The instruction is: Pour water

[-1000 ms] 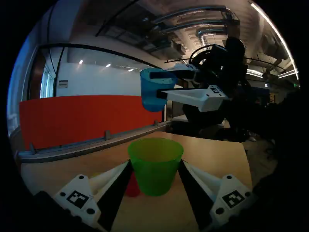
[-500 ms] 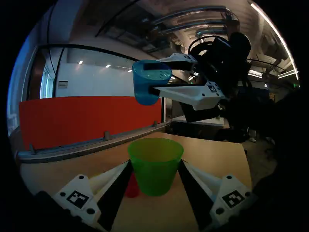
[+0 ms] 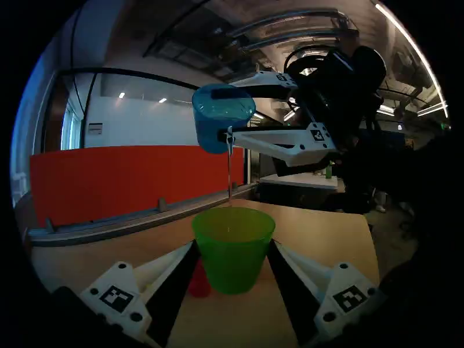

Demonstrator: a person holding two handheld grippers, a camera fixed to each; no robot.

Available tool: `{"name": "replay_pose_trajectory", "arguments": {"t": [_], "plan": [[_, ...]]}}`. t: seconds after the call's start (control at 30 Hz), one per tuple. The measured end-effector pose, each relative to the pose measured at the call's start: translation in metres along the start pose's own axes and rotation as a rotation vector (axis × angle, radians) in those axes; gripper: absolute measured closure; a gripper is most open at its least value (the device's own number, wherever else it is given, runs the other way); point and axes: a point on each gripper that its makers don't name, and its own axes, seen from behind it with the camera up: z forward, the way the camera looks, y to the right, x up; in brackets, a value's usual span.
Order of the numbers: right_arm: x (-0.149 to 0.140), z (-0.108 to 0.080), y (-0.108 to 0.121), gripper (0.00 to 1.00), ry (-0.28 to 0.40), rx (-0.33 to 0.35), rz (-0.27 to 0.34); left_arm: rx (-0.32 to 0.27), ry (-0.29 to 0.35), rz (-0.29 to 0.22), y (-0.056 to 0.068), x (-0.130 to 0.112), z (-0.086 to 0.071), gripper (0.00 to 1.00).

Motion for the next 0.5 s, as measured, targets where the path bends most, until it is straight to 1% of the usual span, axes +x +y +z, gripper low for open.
{"name": "replay_pose_trajectory", "arguments": {"t": [0.3,0.5], "plan": [[0.0021,0.0028,0.0064,0.1,-0.002,-0.011,-0.047,-0.002,-0.005,0.007,0.0013,-0.0014,0.0024,0.18],[0.0002,0.0034,0.0089,0.1,-0.007,-0.018,-0.076,-0.001,-0.009,0.023,0.0029,-0.0019,0.0033,0.18]]}}
